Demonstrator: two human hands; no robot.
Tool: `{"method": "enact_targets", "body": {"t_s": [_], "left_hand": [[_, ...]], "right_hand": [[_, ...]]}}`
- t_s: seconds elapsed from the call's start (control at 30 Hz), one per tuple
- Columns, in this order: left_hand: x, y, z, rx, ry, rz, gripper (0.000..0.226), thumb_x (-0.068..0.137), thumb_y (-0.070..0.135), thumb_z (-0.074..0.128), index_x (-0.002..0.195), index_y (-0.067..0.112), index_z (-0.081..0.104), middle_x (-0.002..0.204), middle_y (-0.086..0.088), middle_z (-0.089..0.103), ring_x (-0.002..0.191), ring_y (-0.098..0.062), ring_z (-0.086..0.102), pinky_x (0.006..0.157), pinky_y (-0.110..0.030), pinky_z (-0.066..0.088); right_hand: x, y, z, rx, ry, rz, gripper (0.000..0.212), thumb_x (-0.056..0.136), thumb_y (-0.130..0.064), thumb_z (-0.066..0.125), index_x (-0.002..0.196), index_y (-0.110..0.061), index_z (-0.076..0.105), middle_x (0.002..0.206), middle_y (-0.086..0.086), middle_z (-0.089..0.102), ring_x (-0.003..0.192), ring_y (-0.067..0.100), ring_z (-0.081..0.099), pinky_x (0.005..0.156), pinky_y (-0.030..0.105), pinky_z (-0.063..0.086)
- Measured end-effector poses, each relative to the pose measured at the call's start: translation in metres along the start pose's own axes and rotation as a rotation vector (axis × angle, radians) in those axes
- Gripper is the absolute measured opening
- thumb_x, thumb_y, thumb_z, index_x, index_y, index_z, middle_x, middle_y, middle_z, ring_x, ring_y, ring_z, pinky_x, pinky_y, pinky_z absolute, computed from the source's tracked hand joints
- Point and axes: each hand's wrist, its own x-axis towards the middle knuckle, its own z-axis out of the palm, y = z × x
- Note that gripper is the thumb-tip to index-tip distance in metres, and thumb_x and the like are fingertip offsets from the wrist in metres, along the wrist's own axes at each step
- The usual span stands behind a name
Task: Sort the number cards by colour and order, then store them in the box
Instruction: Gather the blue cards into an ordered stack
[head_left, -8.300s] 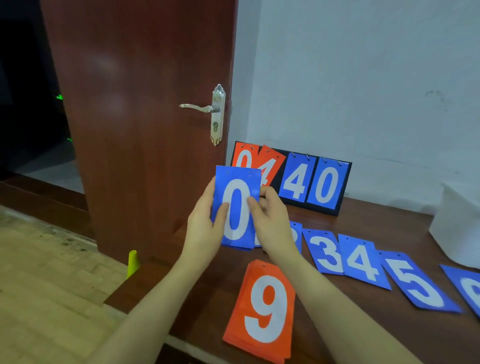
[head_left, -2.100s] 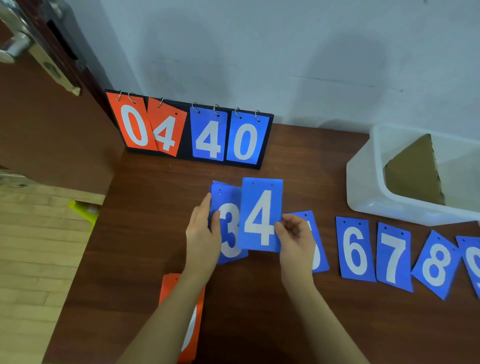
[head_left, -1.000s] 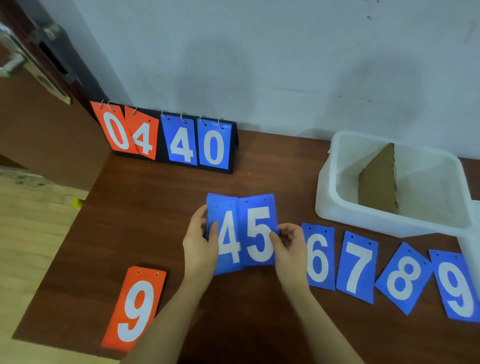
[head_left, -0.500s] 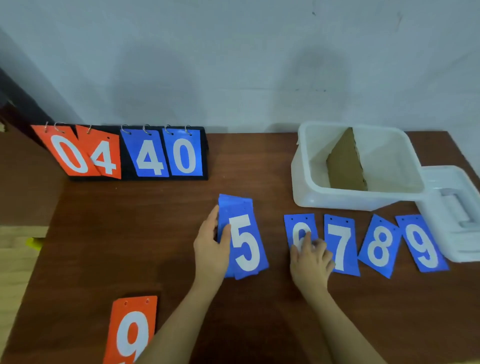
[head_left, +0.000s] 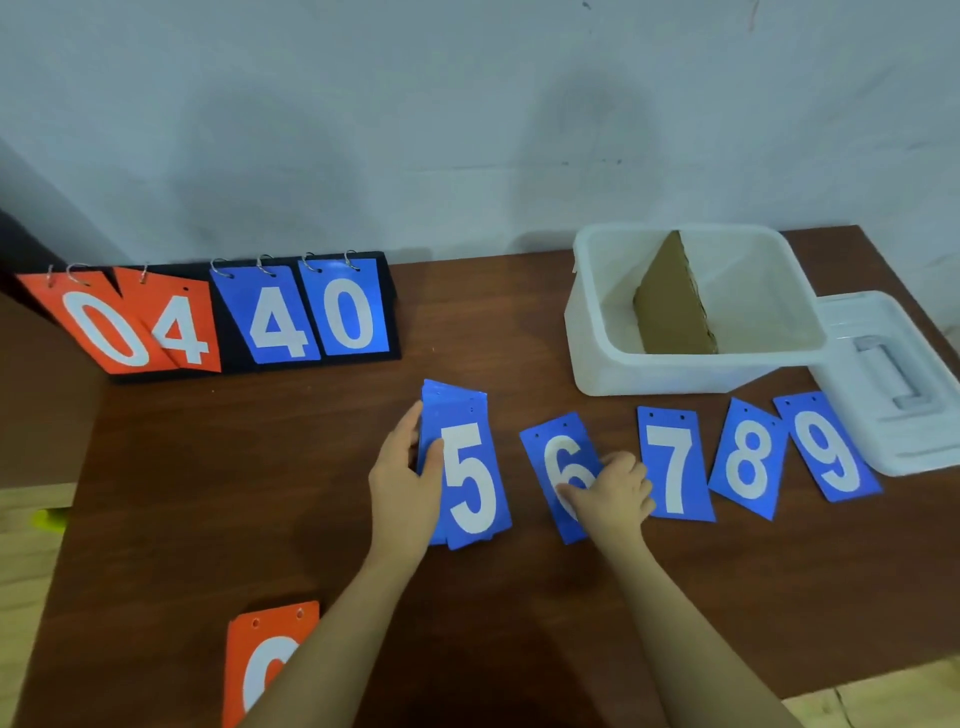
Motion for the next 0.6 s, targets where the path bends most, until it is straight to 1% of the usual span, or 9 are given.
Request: {"method": "enact_targets", "body": {"t_s": [0.07,0.1,0.13,0.2,0.27,0.33,0.43,0.5,0.6], "left_hand": [[-0.002,0.001,0.001,0.011,0.009,0.017,0.048,0.087,0.027,0.059,0.132,0.033,0.043,0.125,0.008,0.058,0.104,-0.006,0.058,0.067,-0.017,0.054],[-0.003,0.001,0.002,0.025,0.02,0.03,0.048,0.087,0.027,0.059,0.132,0.032,0.043,0.126,0.007,0.057,0.105,-0.007,0.058,0.067,-0.016,0.053],[-0.003,0.001,0.003,0.039,0.033,0.04,0.048,0.088,0.027,0.058,0.133,0.031,0.042,0.127,0.007,0.056,0.107,-0.008,0.057,0.068,-0.016,0.052],[-0.003,0.004,0.006,0.055,0.064,0.042,0.048,0.089,0.027,0.057,0.134,0.03,0.041,0.128,0.005,0.055,0.111,-0.012,0.055,0.069,-0.018,0.052],[-0.006,0.008,0.014,0.053,0.075,0.047,0.048,0.09,0.026,0.055,0.135,0.028,0.04,0.129,0.003,0.054,0.114,-0.014,0.054,0.078,-0.027,0.055],[-0.012,0.014,0.027,0.034,0.047,0.058,0.047,0.091,0.024,0.054,0.136,0.028,0.04,0.128,0.007,0.053,0.113,-0.01,0.055,0.084,-0.03,0.054],[-0.028,0.024,0.053,-0.002,0.005,0.083,0.046,0.092,0.025,0.053,0.136,0.029,0.041,0.118,0.017,0.053,0.101,0.006,0.056,0.075,-0.015,0.052],[-0.039,0.028,0.069,-0.036,-0.011,0.075,0.046,0.091,0.026,0.053,0.136,0.029,0.041,0.12,0.016,0.054,0.101,0.002,0.058,0.077,-0.016,0.053],[-0.051,0.032,0.089,-0.052,-0.026,0.062,0.049,0.09,0.025,0.056,0.136,0.031,0.04,0.12,0.018,0.054,0.108,-0.005,0.057,0.083,-0.024,0.054]], "right_hand": [[-0.001,-0.001,-0.006,0.277,-0.038,-0.074,0.029,0.085,-0.014,0.064,0.106,-0.018,0.045,0.106,0.001,0.056,0.096,0.018,0.057,0.075,0.027,0.05],[-0.006,-0.002,-0.01,0.39,-0.027,-0.122,0.023,0.088,-0.012,0.061,0.103,-0.02,0.046,0.099,-0.005,0.056,0.093,0.014,0.058,0.063,0.017,0.048],[-0.011,-0.003,-0.016,0.479,0.005,-0.156,0.019,0.089,-0.013,0.06,0.101,-0.022,0.048,0.096,-0.009,0.055,0.093,0.011,0.058,0.056,0.012,0.046],[-0.019,-0.005,-0.026,0.693,0.067,-0.152,0.017,0.087,-0.017,0.063,0.1,-0.022,0.053,0.096,-0.011,0.059,0.092,0.008,0.061,0.052,0.01,0.049],[-0.027,-0.008,-0.032,0.886,0.049,-0.097,0.018,0.084,-0.02,0.067,0.097,-0.023,0.056,0.094,-0.011,0.063,0.087,0.004,0.065,0.052,0.011,0.05],[-0.034,-0.009,-0.033,0.906,-0.024,-0.103,0.018,0.081,-0.023,0.07,0.093,-0.026,0.056,0.091,-0.011,0.065,0.084,0.002,0.066,0.053,0.013,0.051],[-0.035,-0.005,-0.03,0.786,-0.093,-0.118,0.017,0.081,-0.025,0.07,0.089,-0.028,0.055,0.092,-0.011,0.063,0.087,0.006,0.064,0.056,0.014,0.052],[-0.031,-0.001,-0.032,0.751,-0.111,-0.104,0.016,0.082,-0.027,0.069,0.087,-0.03,0.054,0.091,-0.011,0.062,0.086,0.005,0.062,0.053,0.011,0.05],[-0.021,0.013,-0.04,0.693,-0.135,-0.145,0.013,0.082,-0.031,0.069,0.083,-0.03,0.055,0.084,-0.012,0.063,0.08,0.002,0.061,0.053,0.009,0.047]]}}
